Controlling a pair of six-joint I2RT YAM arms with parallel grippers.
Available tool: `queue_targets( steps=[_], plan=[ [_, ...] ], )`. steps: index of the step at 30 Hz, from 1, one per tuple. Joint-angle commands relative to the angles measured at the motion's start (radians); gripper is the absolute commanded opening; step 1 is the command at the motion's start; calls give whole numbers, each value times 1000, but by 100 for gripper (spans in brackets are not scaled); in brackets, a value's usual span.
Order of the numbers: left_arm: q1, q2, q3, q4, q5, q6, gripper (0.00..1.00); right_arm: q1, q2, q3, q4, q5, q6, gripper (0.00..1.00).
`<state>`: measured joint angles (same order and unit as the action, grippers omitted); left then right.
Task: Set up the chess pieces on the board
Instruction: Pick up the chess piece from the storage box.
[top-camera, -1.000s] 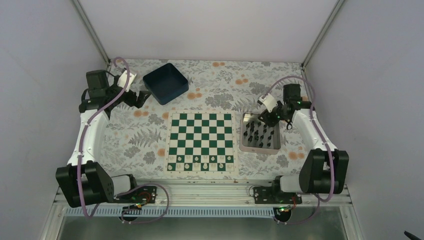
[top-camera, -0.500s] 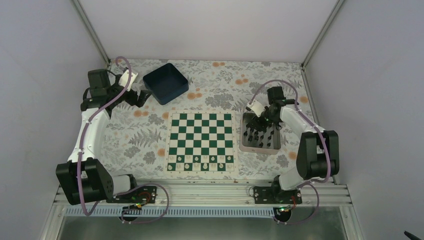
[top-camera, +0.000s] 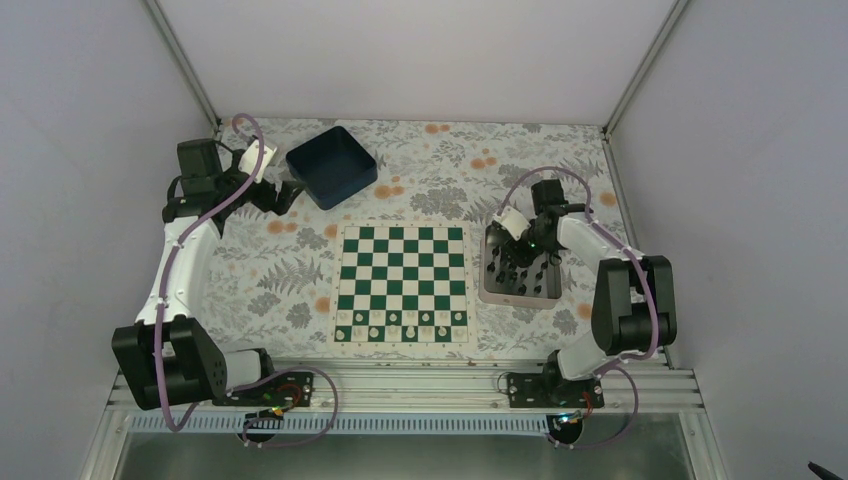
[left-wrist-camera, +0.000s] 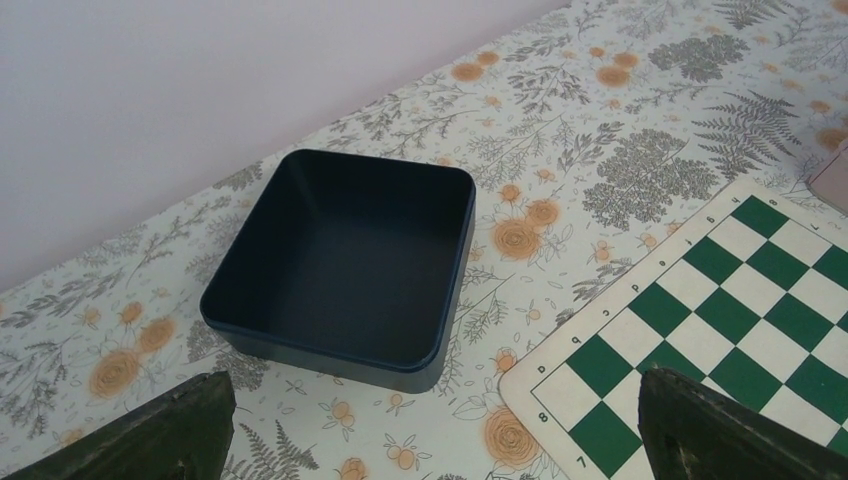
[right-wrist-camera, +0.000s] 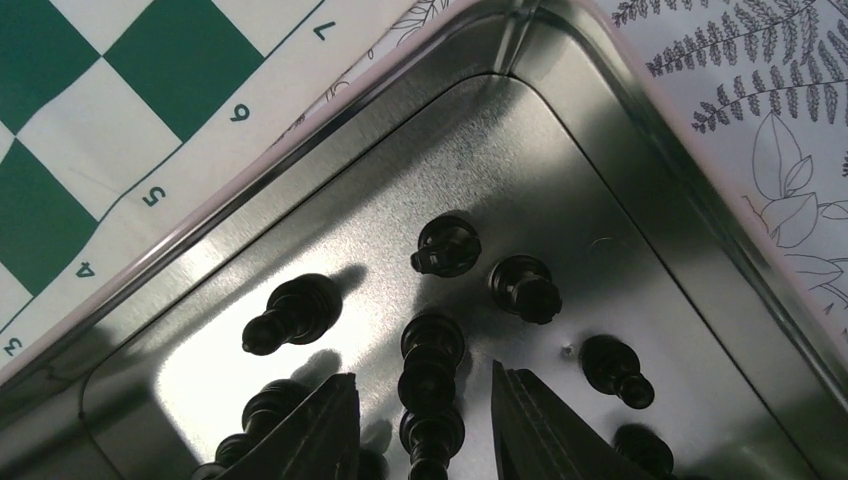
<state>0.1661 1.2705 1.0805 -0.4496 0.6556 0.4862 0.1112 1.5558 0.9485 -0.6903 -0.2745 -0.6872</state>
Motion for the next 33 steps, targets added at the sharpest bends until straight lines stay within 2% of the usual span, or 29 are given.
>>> queue_targets(
  steps=[1, 10, 12, 19, 27, 33],
  plan=[
    [-2, -8, -11, 6, 27, 18, 100, 8, 17, -14, 27, 8, 7, 35],
    [-2, -11, -13, -1, 38, 29, 100, 12, 32, -23, 48, 13, 13, 21],
    [-2, -11, -13, -5, 41, 32, 100, 12, 28, -24, 54, 16, 16, 16],
    [-2, -21, -16, -7, 47, 29, 100, 14, -47, -1, -2, 8, 7, 5],
    [-2, -30, -17, -9, 60, 27, 100, 68, -143, 188, -186, -2, 10, 4],
    [-3, -30, -9, -6, 68, 22, 100, 203, -68, 417, -265, 8, 31, 4]
  ],
)
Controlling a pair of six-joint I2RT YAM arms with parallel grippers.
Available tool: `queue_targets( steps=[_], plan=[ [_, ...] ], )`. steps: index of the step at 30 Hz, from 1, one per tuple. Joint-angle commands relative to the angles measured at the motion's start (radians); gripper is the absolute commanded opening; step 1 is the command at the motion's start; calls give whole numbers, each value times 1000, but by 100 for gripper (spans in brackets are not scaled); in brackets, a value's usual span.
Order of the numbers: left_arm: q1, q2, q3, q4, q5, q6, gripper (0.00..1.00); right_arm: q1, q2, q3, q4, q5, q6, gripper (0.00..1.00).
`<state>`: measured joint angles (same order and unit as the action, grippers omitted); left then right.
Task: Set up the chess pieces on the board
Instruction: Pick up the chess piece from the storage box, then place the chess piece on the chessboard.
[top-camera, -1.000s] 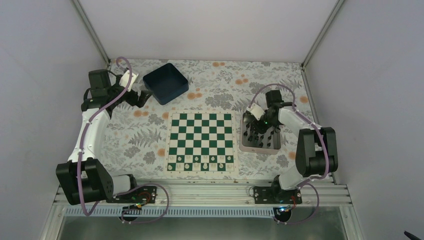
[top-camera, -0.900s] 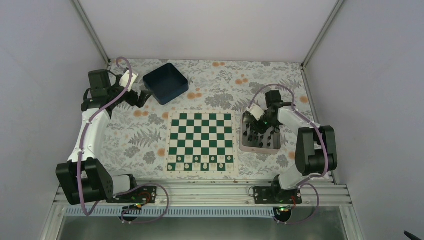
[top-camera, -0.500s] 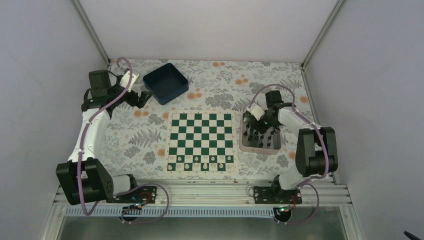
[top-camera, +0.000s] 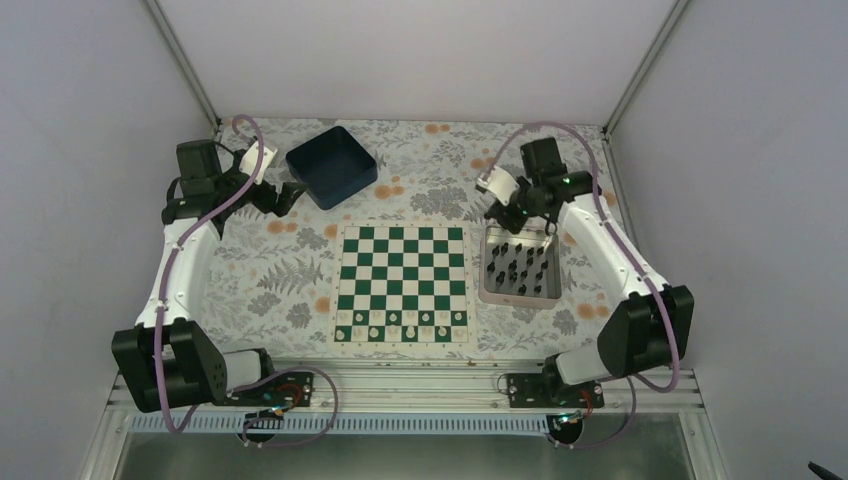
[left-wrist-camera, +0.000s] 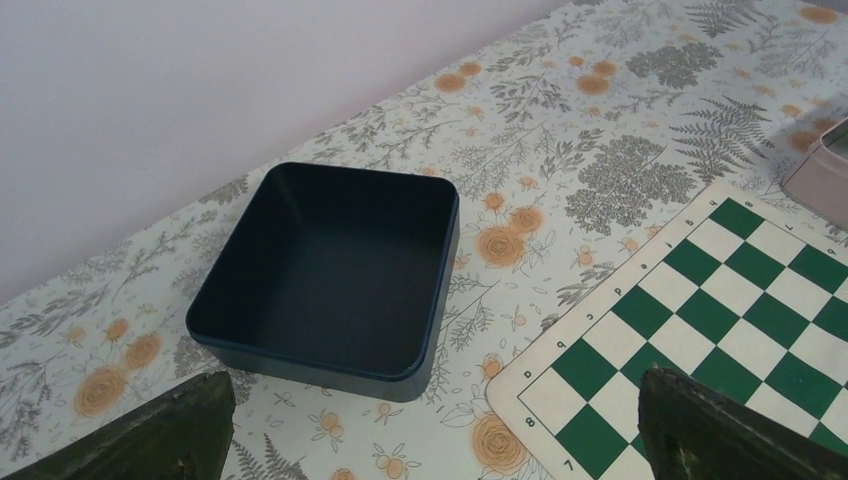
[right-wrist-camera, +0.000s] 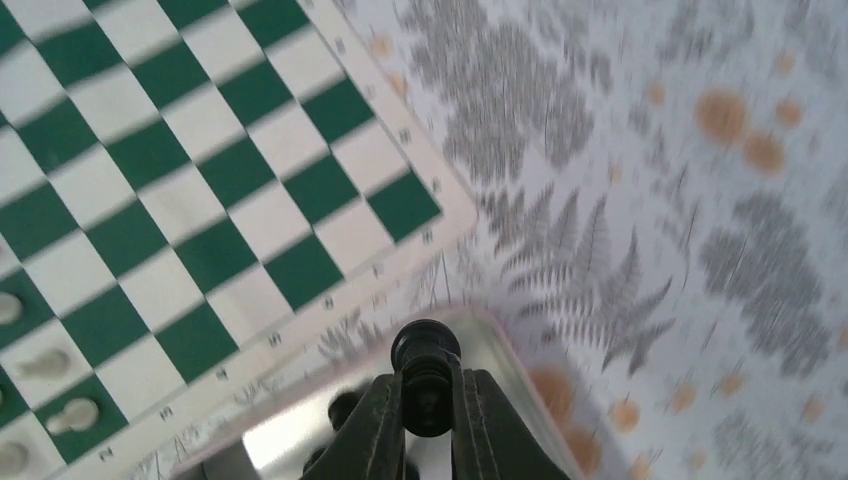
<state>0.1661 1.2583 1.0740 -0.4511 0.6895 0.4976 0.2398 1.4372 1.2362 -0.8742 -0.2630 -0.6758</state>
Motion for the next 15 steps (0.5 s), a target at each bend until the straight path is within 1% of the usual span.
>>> queue_targets(
  steps=[1, 6, 10, 15],
  plan=[
    [-3, -16, -1, -4, 33, 10, 100, 96, 80, 174, -91, -6, 23, 4],
    [-3, -19, 7, -2, 28, 2, 100, 197, 216, 356, -98, -28, 17, 4],
    [-4, -20, 9, 7, 26, -3, 100, 242, 367, 462, -90, -45, 16, 4],
    [-4, -16, 5, 11, 28, -6, 100, 295, 504, 537, -69, -54, 17, 4]
  ],
)
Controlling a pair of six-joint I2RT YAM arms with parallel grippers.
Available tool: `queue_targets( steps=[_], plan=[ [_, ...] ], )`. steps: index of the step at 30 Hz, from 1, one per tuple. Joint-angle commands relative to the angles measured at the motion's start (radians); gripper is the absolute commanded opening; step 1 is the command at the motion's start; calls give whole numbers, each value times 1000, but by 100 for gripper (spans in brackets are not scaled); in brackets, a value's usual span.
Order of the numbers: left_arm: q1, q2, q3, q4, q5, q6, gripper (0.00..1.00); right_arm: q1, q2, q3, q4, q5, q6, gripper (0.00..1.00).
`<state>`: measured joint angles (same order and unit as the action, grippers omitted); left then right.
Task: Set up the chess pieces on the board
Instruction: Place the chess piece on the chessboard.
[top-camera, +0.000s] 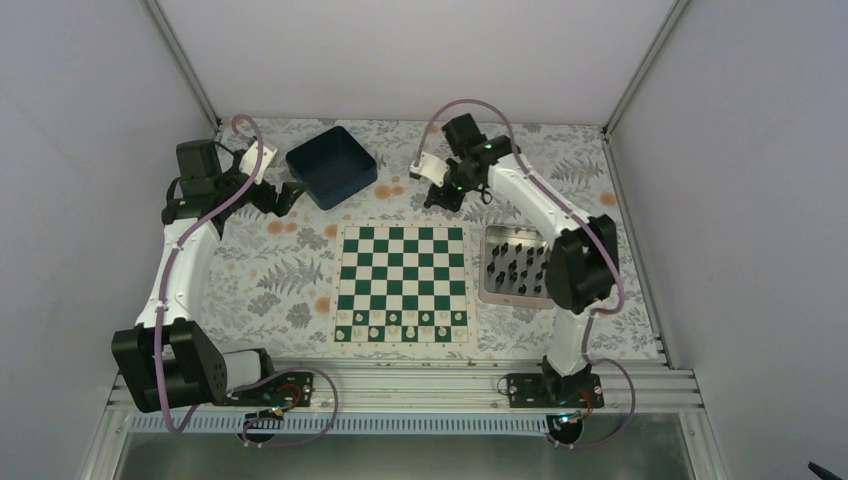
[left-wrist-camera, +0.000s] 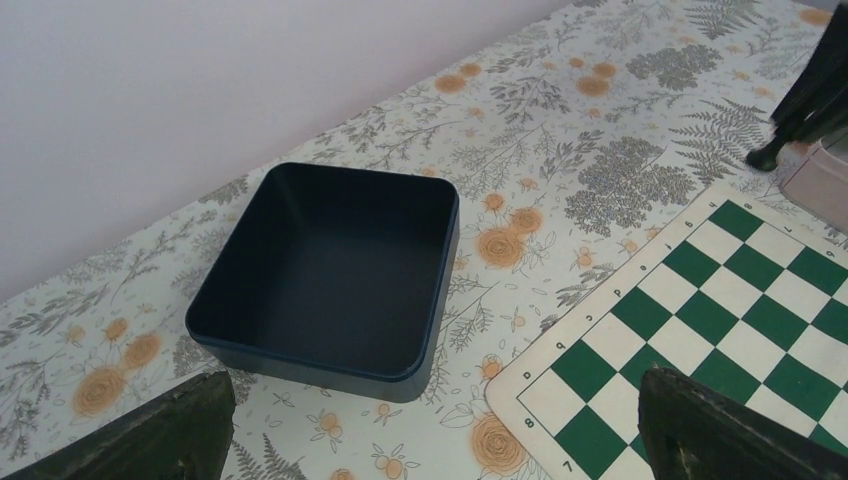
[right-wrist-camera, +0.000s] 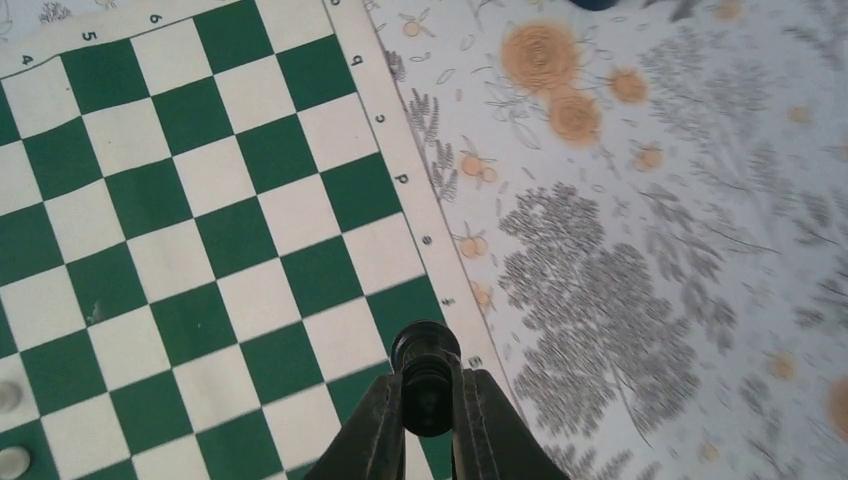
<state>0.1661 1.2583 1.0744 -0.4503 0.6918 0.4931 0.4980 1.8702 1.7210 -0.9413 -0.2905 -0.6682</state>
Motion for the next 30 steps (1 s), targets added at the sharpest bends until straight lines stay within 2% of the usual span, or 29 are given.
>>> queue_targets(
  steps=[1, 17, 30],
  plan=[
    [-4, -16, 2, 11, 26, -1, 100, 50, 92, 59, 6, -27, 11, 4],
    [-4, -25, -20, 16, 37, 10, 100, 178, 391, 281, 6, 48, 53, 4],
    [-4, -18, -24, 14, 40, 15, 100, 183, 460, 297, -32, 104, 43, 4]
  ],
)
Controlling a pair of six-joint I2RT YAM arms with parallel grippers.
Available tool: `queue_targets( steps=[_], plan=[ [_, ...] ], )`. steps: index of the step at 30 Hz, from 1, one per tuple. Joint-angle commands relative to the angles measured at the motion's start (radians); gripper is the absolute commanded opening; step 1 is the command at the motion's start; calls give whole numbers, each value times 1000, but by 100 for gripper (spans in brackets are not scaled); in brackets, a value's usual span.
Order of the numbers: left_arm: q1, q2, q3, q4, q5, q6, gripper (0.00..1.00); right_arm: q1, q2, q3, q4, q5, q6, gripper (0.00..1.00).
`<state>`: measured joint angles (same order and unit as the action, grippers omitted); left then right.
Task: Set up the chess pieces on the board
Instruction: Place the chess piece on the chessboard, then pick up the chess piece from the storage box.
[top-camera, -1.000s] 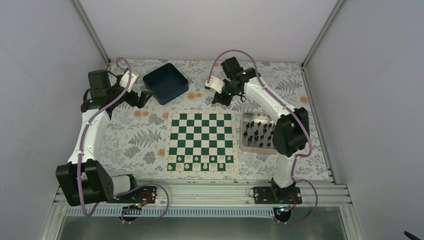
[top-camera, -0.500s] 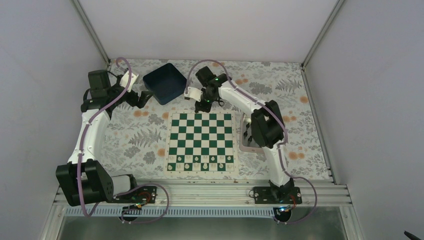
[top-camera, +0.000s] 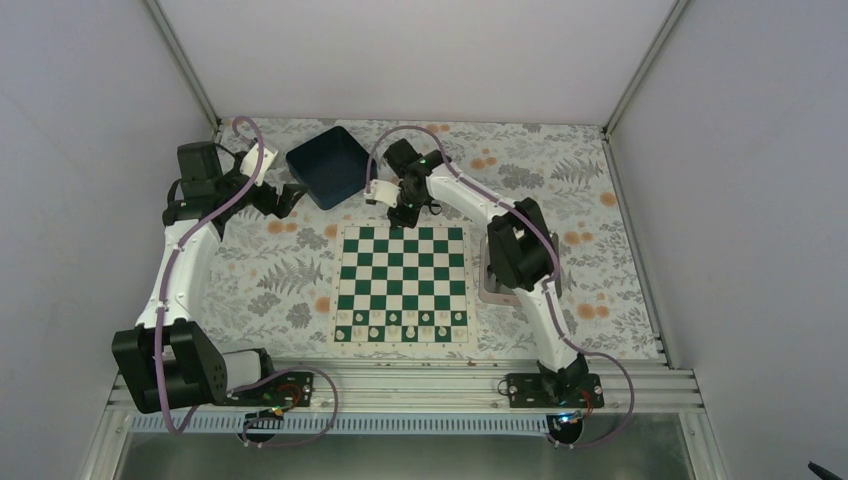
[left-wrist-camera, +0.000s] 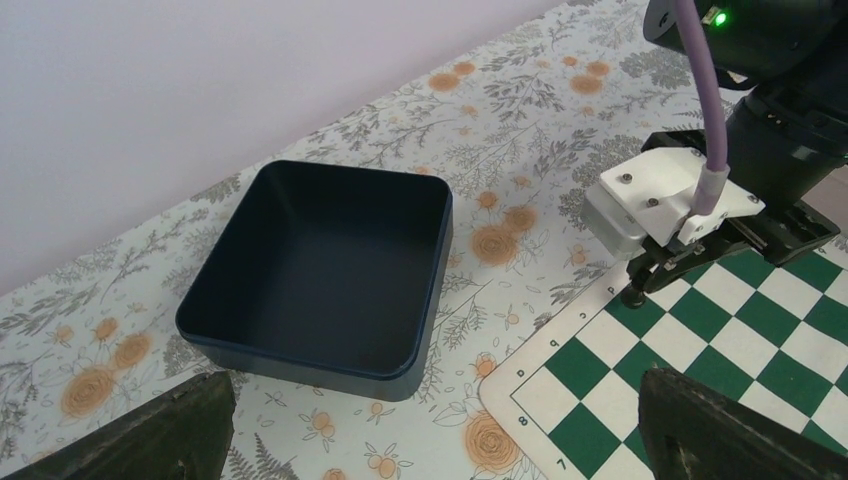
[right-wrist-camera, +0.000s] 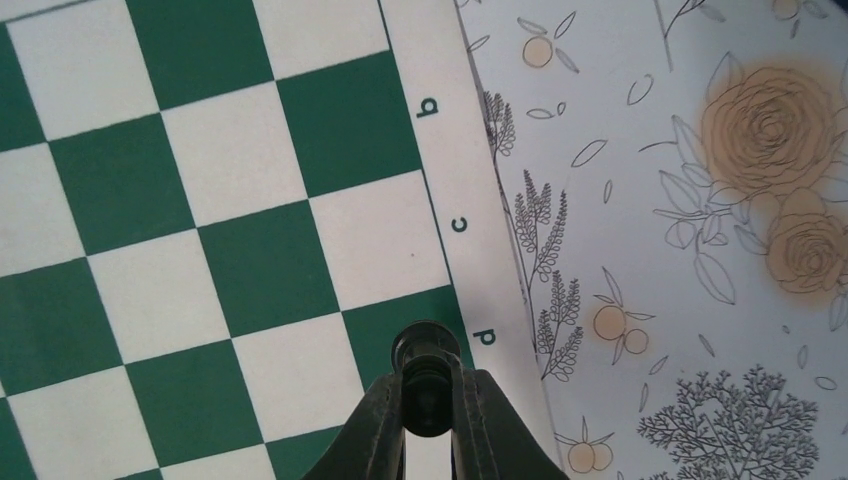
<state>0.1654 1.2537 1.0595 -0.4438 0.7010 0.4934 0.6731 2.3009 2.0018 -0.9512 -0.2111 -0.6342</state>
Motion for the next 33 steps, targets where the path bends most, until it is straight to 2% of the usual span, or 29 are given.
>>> queue_targets(
  steps=[1, 12, 15, 20, 27, 33],
  plan=[
    [-3, -14, -10, 7, 31, 14, 100, 8, 29, 12, -21, 24, 9, 4],
    [-3, -13, -10, 0, 38, 19, 100, 10, 29, -41, 11, 21, 9, 7],
    [-3, -11, -9, -1, 40, 20, 100, 10, 26, -52, 10, 16, 8, 13],
    [-3, -11, -7, -5, 38, 20, 100, 9, -9, -73, 25, 33, 15, 35],
    [-3, -28, -7, 4, 15, 8, 100, -49, -261, -204, 71, 51, 43, 51],
    [-3, -33, -8, 9, 18, 4, 100, -193, -552, -434, 67, 51, 41, 54]
  ],
)
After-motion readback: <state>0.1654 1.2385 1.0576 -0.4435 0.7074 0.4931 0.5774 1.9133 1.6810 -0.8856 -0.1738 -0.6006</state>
